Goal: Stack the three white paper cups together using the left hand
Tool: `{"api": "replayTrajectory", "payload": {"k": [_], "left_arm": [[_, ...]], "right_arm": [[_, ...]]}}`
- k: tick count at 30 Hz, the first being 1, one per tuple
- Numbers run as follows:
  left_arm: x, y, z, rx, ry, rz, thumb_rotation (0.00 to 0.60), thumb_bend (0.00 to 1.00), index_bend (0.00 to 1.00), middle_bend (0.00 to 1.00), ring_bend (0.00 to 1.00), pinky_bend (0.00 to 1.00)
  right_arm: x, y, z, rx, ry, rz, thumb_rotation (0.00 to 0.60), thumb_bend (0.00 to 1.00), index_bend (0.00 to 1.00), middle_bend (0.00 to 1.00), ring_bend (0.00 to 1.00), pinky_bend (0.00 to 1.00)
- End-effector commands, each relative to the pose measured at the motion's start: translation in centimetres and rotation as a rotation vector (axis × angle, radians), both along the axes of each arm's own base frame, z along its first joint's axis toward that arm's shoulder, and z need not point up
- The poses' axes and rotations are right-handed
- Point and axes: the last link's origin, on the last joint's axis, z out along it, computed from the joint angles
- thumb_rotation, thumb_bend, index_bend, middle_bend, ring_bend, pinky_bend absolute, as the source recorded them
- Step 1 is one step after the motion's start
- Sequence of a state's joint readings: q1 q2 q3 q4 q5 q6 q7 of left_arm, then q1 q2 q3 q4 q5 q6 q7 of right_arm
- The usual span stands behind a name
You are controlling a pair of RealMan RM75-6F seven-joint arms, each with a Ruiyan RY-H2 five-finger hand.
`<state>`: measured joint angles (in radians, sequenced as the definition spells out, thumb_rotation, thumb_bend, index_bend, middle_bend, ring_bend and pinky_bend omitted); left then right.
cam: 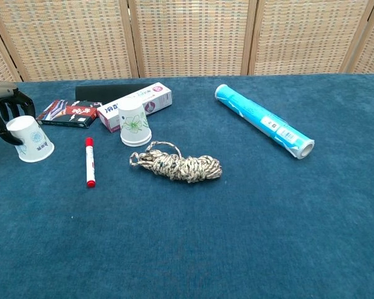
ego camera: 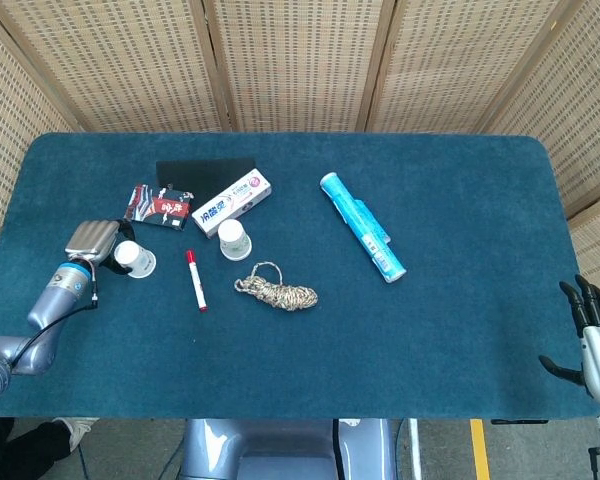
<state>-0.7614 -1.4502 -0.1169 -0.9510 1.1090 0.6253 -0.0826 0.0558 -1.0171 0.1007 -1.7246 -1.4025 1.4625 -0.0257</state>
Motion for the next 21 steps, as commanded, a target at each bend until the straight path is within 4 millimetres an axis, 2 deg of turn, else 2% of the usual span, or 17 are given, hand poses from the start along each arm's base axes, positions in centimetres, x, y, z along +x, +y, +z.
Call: {"api": "replayTrajectory", "payload": {"k": [1, 7, 12, 15, 16, 17, 21], "left_arm": [[0.3, 0.2, -0.4, 0.009, -0.019, -0.013, 0.600, 0.20, 0.51, 0.40, 0.39, 0.36], [1.0, 0.5, 0.5, 0.035, -0.065, -0.028, 0.600, 0.21, 0.52, 0.41, 0.40, 0.38], [3.2, 0.7, 2.5, 0.071, -0.134, -0.087, 0.600, 0.19, 0.52, 0.41, 0.40, 0.38], [5.3, 0.9, 3.7, 0.089, -0.178, -0.132, 0.600, 0.18, 0.52, 0.41, 0.40, 0.38], [6.9, 1.2, 4.2, 0.100, -0.205, -0.166, 0.600, 0.18, 0.52, 0.41, 0.40, 0.38], [8.4, 1.4, 4.3, 0.095, -0.232, -0.188, 0.600, 0.18, 0.51, 0.41, 0.40, 0.38], [11.9, 2.1, 3.9, 0.067, -0.280, -0.208, 0.600, 0.17, 0.51, 0.41, 0.40, 0.38]], "right_arm": [[0.0, 0.0, -0.1, 0.002, 0.002, -0.001, 0.600, 0.00, 0.00, 0.00, 0.00, 0.00], [0.0, 0.0, 0.0, 0.001, 0.000, -0.001, 0.600, 0.00, 0.00, 0.00, 0.00, 0.00], [0.0, 0.1, 0.0, 0.003, -0.003, 0.001, 0.600, 0.00, 0.00, 0.00, 0.00, 0.00], [0.1, 0.1, 0.1, 0.002, -0.004, 0.005, 0.600, 0.00, 0.00, 0.00, 0.00, 0.00], [0.1, 0.1, 0.1, 0.000, -0.004, 0.005, 0.600, 0.00, 0.00, 0.00, 0.00, 0.00], [0.1, 0.1, 0.1, 0.000, -0.007, 0.004, 0.600, 0.00, 0.00, 0.00, 0.00, 0.00], [0.0, 0.1, 0.2, -0.002, -0.008, 0.003, 0.600, 0.00, 0.00, 0.00, 0.00, 0.00]]}}
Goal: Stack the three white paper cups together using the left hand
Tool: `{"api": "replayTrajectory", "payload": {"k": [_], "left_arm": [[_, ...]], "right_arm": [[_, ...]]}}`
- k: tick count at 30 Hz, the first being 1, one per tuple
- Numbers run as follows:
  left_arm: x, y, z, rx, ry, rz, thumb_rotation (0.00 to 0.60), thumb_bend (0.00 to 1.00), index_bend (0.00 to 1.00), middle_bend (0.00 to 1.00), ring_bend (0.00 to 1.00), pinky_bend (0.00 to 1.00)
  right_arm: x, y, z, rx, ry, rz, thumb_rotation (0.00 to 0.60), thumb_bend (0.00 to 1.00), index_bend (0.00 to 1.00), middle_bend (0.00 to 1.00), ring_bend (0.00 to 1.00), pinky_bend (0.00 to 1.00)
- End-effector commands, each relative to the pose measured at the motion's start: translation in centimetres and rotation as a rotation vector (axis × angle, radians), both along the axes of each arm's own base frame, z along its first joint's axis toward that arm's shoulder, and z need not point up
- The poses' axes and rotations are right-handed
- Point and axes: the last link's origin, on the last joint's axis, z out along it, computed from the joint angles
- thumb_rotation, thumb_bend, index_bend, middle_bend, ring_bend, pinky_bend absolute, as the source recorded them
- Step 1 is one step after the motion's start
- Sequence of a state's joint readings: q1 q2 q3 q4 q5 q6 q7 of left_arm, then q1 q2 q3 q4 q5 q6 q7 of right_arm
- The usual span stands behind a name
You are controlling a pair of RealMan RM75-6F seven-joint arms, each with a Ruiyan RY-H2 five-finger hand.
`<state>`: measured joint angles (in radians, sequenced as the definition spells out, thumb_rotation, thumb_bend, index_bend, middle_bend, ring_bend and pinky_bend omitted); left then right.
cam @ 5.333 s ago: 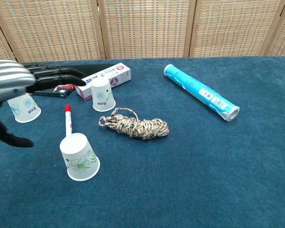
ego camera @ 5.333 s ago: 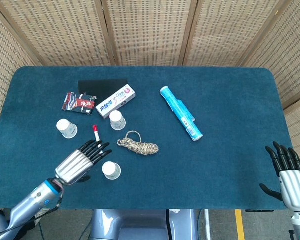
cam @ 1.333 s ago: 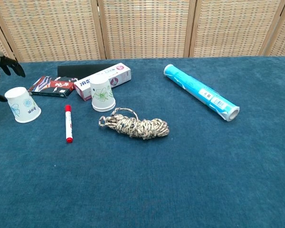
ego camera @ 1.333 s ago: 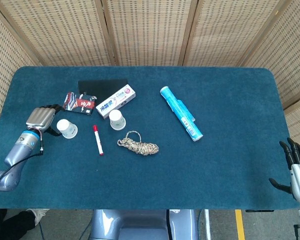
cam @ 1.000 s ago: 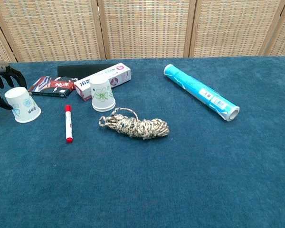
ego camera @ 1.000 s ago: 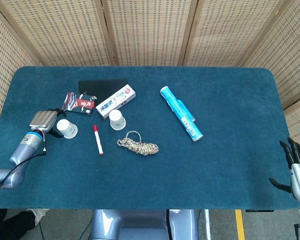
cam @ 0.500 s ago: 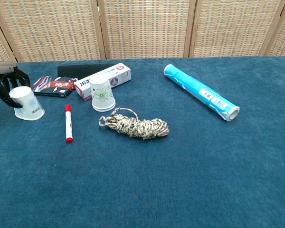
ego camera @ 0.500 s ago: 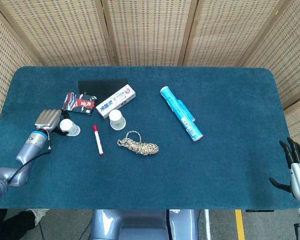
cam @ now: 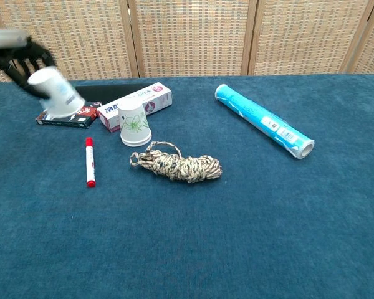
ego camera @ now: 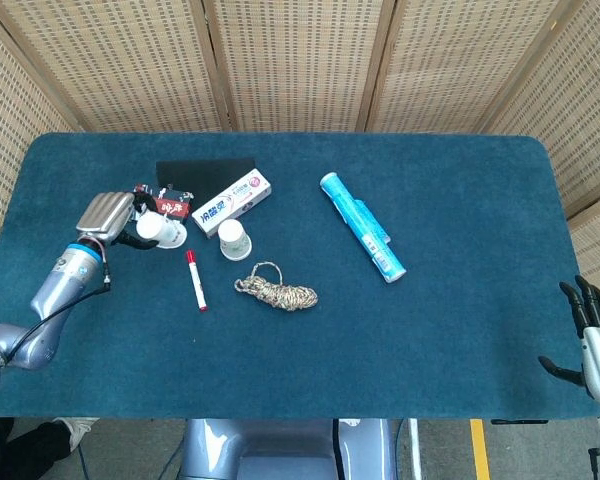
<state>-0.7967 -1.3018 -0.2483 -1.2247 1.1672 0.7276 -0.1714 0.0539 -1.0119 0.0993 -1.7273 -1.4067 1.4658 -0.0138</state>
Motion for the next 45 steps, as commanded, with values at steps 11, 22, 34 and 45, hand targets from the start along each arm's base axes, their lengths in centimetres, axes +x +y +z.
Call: {"api": "replayTrajectory", "payload": {"k": [11, 22, 34, 45], "left_arm": [[7.3, 2.2, -2.5, -0.031, -0.004, -0.052, 0.600, 0.17, 0.51, 0.41, 0.40, 0.38], [7.7, 2.9, -4.8, -0.062, -0.009, -0.014, 0.600, 0.16, 0.50, 0.41, 0.40, 0.38], [8.6, 3.0, -5.9, -0.111, -0.006, -0.018, 0.600, 0.01, 0.25, 0.17, 0.14, 0.23], [8.6, 2.4, -4.4, -0.082, -0.038, -0.038, 0.600, 0.00, 0.00, 0.00, 0.00, 0.02]], "right_arm": [[-0.4, -0.2, 0.2, -0.006, 0.001, -0.019, 0.600, 0.00, 0.00, 0.00, 0.00, 0.00], [-0.7, -0.5, 0.1, -0.004, 0.003, -0.029, 0.600, 0.00, 0.00, 0.00, 0.00, 0.00], [-0.8, -0.6, 0.2, -0.005, 0.003, -0.038, 0.600, 0.00, 0.00, 0.00, 0.00, 0.00], [-0.7, -0.5, 0.2, -0.002, 0.001, -0.033, 0.600, 0.00, 0.00, 0.00, 0.00, 0.00]]}}
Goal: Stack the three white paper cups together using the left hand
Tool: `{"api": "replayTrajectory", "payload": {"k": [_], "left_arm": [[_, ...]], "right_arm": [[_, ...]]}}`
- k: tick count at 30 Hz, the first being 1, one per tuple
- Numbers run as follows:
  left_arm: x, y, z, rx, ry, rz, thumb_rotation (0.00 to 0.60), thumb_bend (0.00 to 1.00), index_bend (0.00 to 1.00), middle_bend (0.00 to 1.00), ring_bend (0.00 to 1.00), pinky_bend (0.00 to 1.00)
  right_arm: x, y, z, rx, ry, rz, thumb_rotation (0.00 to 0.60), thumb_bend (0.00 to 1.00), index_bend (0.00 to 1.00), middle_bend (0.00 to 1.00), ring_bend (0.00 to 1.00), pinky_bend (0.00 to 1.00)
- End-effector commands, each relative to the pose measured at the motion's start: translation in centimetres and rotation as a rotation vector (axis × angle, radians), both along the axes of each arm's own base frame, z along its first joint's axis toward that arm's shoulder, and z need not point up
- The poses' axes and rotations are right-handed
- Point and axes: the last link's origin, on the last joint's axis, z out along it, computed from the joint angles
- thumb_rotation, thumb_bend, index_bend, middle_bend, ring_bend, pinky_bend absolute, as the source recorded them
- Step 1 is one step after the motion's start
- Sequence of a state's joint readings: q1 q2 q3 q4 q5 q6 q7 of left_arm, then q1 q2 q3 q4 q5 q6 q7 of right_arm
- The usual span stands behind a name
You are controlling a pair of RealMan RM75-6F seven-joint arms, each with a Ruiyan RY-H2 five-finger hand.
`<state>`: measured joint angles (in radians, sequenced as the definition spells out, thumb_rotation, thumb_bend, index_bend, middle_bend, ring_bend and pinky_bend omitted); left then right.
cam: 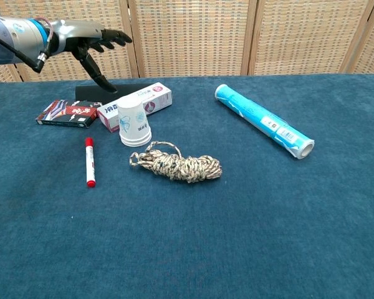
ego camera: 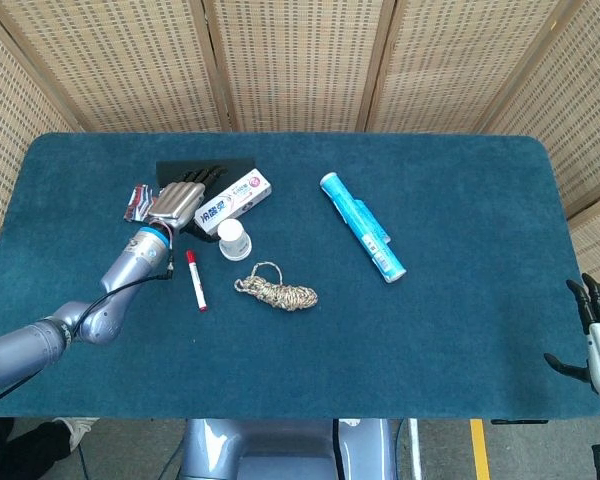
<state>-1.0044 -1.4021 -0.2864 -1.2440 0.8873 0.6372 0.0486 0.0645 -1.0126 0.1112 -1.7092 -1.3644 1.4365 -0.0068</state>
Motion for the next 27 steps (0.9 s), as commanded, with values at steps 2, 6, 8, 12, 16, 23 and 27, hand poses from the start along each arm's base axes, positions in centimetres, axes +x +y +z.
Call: {"api": "replayTrajectory", "payload": {"k": [2, 6, 8, 12, 16, 23, 27], "left_arm": [[-0.4, -0.4, 1.1, 0.020, -0.017, -0.006, 0.600, 0.00, 0.00, 0.00, 0.00, 0.00], [-2.7, -2.3, 2.9, 0.055, 0.039, -0.034, 0.600, 0.00, 0.00, 0.00, 0.00, 0.00], [-4.5, -3.7, 3.9, 0.081, 0.088, -0.046, 0.600, 0.00, 0.00, 0.00, 0.00, 0.00], [-9.4, -7.9, 6.6, 0.196, 0.130, 0.007, 0.600, 0.00, 0.00, 0.00, 0.00, 0.00], [-12.3, -12.5, 8.6, 0.302, 0.094, 0.062, 0.600, 0.00, 0.00, 0.00, 0.00, 0.00], [-17.4, -22.1, 10.2, 0.432, 0.119, 0.244, 0.600, 0.00, 0.00, 0.00, 0.00, 0.00], [-18.4, -24.9, 10.2, 0.447, 0.122, 0.246, 0.600, 0.00, 0.00, 0.00, 0.00, 0.00]], "right_arm": [[0.1, 0.0, 0.0, 0.000, -0.001, 0.003, 0.600, 0.00, 0.00, 0.00, 0.00, 0.00], [0.1, 0.1, 0.0, -0.001, 0.004, 0.003, 0.600, 0.00, 0.00, 0.00, 0.00, 0.00], [0.1, 0.1, -0.1, 0.001, 0.007, 0.003, 0.600, 0.00, 0.00, 0.00, 0.00, 0.00], [0.2, 0.2, -0.3, 0.004, 0.019, 0.012, 0.600, 0.00, 0.00, 0.00, 0.00, 0.00], [0.4, 0.3, -0.4, -0.002, 0.019, 0.023, 0.600, 0.00, 0.00, 0.00, 0.00, 0.00], [0.8, 0.6, -0.5, 0.008, 0.001, 0.058, 0.600, 0.00, 0.00, 0.00, 0.00, 0.00], [0.9, 0.6, -0.4, 0.007, -0.002, 0.068, 0.600, 0.00, 0.00, 0.00, 0.00, 0.00]]}}
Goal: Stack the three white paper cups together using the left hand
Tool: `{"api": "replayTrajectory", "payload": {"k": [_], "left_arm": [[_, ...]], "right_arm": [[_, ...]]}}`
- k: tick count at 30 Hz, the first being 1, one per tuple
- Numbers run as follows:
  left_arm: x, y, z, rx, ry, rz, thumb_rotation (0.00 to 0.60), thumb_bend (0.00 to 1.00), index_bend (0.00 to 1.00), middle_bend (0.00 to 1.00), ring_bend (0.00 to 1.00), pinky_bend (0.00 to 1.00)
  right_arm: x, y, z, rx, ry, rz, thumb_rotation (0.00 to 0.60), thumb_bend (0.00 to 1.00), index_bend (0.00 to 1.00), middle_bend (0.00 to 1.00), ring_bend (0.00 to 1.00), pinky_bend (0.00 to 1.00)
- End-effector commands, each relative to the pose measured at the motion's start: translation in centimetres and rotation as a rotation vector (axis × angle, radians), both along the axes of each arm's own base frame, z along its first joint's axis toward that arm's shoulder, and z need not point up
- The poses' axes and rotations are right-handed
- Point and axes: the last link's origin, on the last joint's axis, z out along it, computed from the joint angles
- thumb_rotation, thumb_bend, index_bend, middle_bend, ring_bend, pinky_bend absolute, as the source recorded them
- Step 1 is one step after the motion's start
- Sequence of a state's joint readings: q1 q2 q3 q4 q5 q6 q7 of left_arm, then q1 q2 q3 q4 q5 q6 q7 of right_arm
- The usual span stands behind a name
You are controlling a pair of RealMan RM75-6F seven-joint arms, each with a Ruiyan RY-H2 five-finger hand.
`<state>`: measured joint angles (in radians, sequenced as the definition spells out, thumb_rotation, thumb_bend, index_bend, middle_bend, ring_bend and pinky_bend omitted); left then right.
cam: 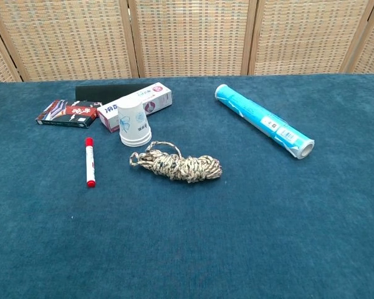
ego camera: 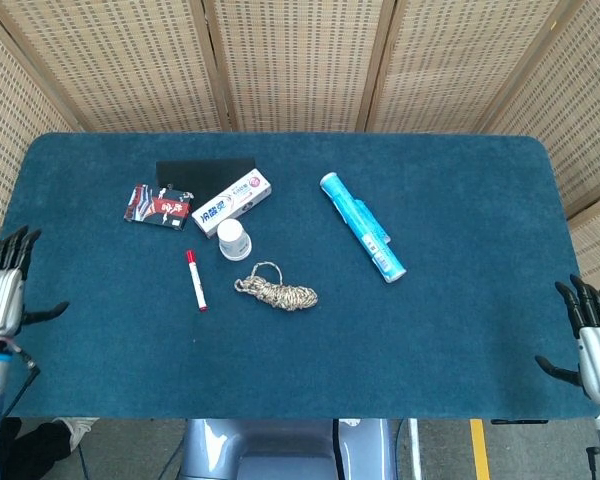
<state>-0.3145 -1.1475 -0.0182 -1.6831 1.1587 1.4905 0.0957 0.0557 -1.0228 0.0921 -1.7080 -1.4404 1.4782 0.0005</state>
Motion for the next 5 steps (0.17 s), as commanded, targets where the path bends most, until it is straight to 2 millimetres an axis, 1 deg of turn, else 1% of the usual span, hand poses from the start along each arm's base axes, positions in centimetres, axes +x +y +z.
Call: {"api": "replayTrajectory", "payload": {"k": [1, 5], "left_arm": [[-0.8, -3.4, 0.0, -0.005, 0.009, 0.001, 0.600, 0.00, 0.00, 0.00, 0.00, 0.00], [-1.2, -4.5, -0.1, -0.022, 0.004, -0.010, 0.600, 0.00, 0.00, 0.00, 0.00, 0.00]], "right_arm": [[0.0, 0.0, 0.1, -0.001, -0.002, 0.001, 0.600, 0.00, 0.00, 0.00, 0.00, 0.00], [0.0, 0.0, 0.2, -0.006, -0.011, -0.003, 0.600, 0.00, 0.00, 0.00, 0.00, 0.00]]}}
